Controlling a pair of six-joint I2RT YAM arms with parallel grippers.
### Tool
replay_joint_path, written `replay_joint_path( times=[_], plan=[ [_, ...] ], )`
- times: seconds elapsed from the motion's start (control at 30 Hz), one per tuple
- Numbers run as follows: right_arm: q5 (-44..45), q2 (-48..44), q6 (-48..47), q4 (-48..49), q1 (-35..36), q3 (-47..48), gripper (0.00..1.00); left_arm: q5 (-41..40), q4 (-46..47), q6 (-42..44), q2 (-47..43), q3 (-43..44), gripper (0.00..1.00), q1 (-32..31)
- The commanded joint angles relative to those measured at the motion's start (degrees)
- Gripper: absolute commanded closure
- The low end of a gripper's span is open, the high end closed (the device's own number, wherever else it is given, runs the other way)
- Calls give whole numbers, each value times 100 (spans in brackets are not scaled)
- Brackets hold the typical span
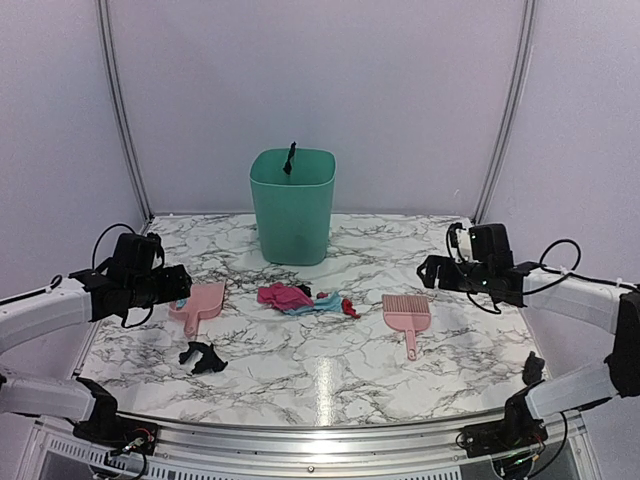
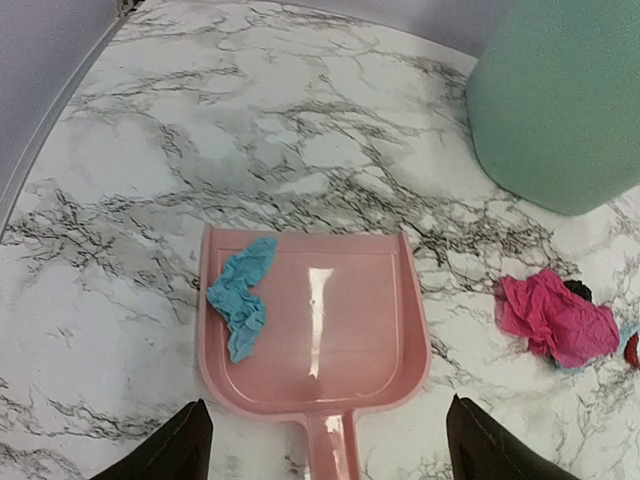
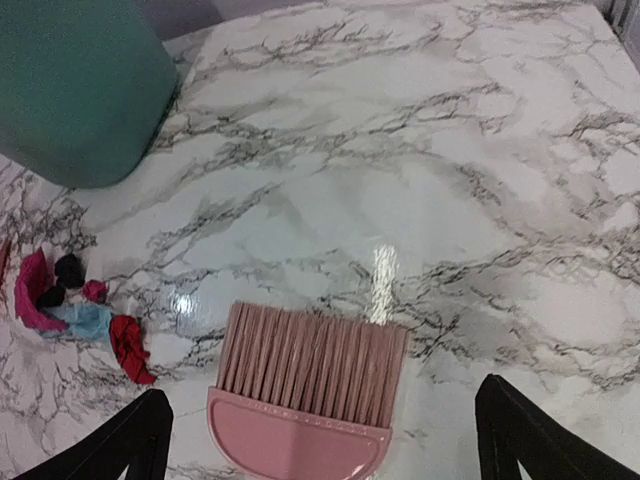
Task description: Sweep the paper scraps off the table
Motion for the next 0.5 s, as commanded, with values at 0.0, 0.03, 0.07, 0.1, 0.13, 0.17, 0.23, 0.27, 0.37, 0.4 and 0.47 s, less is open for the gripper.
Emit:
replay_joint_path(
  times=[0.0, 0.03, 0.07, 0.1, 0.13, 0.17, 0.23, 0.27, 0.37, 0.4, 0.47],
  plan=[
    [487, 195, 320, -1079, 651, 285, 2, 104, -629, -115, -70, 258, 17, -462],
    [611, 224, 403, -1225, 792, 288, 2, 125, -694, -127, -81, 303, 17, -570],
    [687, 250, 488, -1330, 912, 276, 3, 165, -723, -125, -100, 340, 18, -677],
    [717, 272, 584, -1458, 1029, 261, 4, 228, -722, -114, -103, 380, 19, -798],
    [727, 311, 695, -1588, 1125, 248, 4, 270, -722, -94, -91, 429, 19, -926],
    [737, 338, 812, -1718, 1234, 213, 5, 264, -722, -76, -61, 484, 20, -1044],
    [790, 362, 1082, -1956, 1445, 133, 7, 205, -722, -39, 39, 591, 20, -1253],
    [850, 358, 1208, -2072, 1556, 86, 9, 153, -714, -28, 103, 645, 20, -1351],
    [980, 371, 1544, -2213, 1834, -65, 14, -27, -692, -9, 344, 836, 20, -1590],
    [976, 399, 1630, -2192, 1886, -92, 18, -68, -677, -1, 428, 900, 20, -1658],
    [944, 496, 1773, -2132, 2032, -111, 23, -128, -619, 19, 594, 1000, 21, -1783]
  ],
)
